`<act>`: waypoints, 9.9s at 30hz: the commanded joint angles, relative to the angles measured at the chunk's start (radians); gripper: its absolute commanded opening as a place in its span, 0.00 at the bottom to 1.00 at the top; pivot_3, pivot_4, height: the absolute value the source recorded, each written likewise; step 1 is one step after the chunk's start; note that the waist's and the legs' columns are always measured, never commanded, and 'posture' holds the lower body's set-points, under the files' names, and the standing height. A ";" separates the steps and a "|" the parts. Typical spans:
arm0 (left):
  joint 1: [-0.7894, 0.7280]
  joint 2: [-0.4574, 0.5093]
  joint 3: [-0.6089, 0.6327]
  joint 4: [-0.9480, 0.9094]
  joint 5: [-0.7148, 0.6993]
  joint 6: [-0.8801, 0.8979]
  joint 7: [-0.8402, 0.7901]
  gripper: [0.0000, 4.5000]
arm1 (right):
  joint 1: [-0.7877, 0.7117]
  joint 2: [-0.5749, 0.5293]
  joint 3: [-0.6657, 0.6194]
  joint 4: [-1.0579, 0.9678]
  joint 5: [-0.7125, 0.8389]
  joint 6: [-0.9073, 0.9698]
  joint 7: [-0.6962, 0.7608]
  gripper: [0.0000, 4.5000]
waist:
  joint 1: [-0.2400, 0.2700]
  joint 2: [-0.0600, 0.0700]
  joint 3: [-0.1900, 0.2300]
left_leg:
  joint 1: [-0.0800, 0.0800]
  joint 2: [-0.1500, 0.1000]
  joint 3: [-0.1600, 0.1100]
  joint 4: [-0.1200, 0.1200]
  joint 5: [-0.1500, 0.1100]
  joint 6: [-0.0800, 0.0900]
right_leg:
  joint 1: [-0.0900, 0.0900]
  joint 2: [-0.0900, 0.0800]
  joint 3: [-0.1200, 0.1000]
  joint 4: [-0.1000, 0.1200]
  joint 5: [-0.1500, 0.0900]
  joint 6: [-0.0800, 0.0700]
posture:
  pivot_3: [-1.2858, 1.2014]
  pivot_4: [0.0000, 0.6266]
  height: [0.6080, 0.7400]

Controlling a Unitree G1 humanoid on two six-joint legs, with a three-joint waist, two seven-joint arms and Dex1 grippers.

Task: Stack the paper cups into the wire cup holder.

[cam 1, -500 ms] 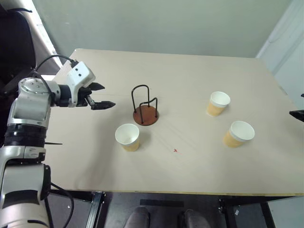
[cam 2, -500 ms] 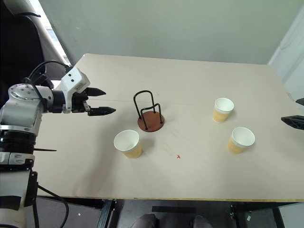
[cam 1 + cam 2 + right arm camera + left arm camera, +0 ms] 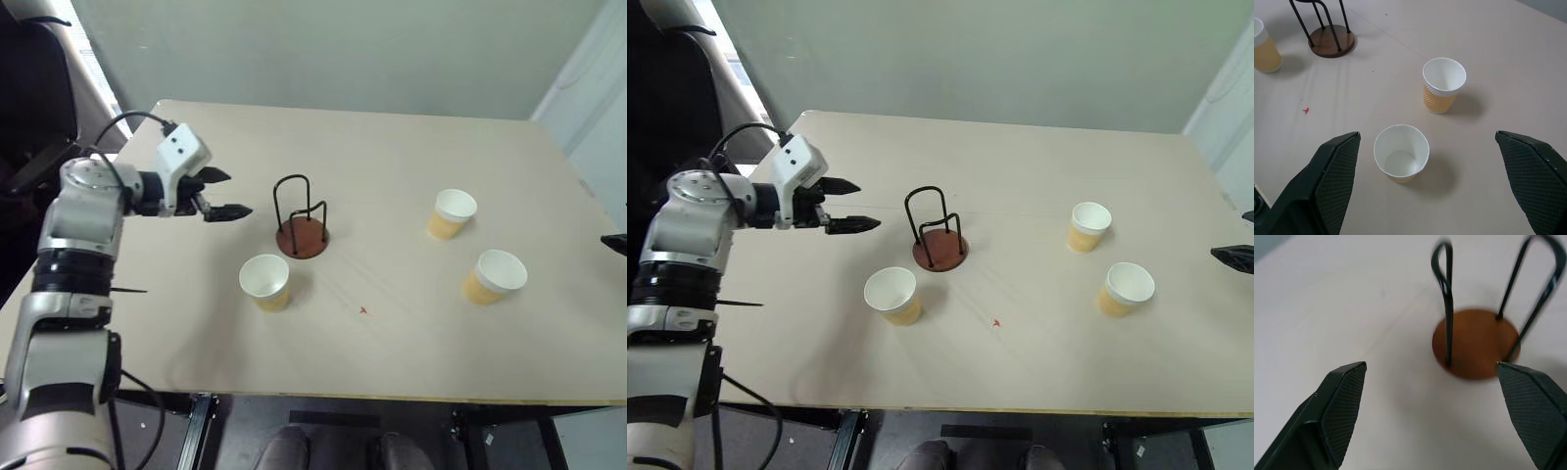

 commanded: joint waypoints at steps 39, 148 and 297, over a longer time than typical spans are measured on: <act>-0.259 -0.263 -0.008 0.496 0.125 -0.256 0.167 0.01 | 0.279 0.085 -0.411 -0.250 -0.064 0.178 0.035 1.00 | 0.000 -0.001 0.001 | 0.000 -0.003 0.004 0.008 -0.003 0.005 | 0.004 0.006 0.000 -0.002 -0.003 0.007 | 0.52 0.24 1.00; 0.419 0.510 0.310 -0.806 -0.535 0.469 -0.214 0.97 | -0.332 0.153 0.840 -0.093 -0.181 -0.158 -0.130 1.00 | -0.024 -0.002 0.002 | 0.015 0.000 0.012 -0.004 -0.011 0.008 | 0.000 0.001 0.027 -0.001 -0.006 0.007 | 0.52 0.24 1.00; 0.647 0.551 0.438 -0.886 -0.605 0.434 -0.084 0.98 | -1.271 0.632 1.188 0.999 -0.719 -0.916 0.128 0.99 | -0.040 -0.004 0.001 | 0.001 0.012 0.006 -0.010 -0.006 -0.007 | -0.019 0.012 0.022 0.008 -0.005 -0.011 | 0.52 0.24 1.00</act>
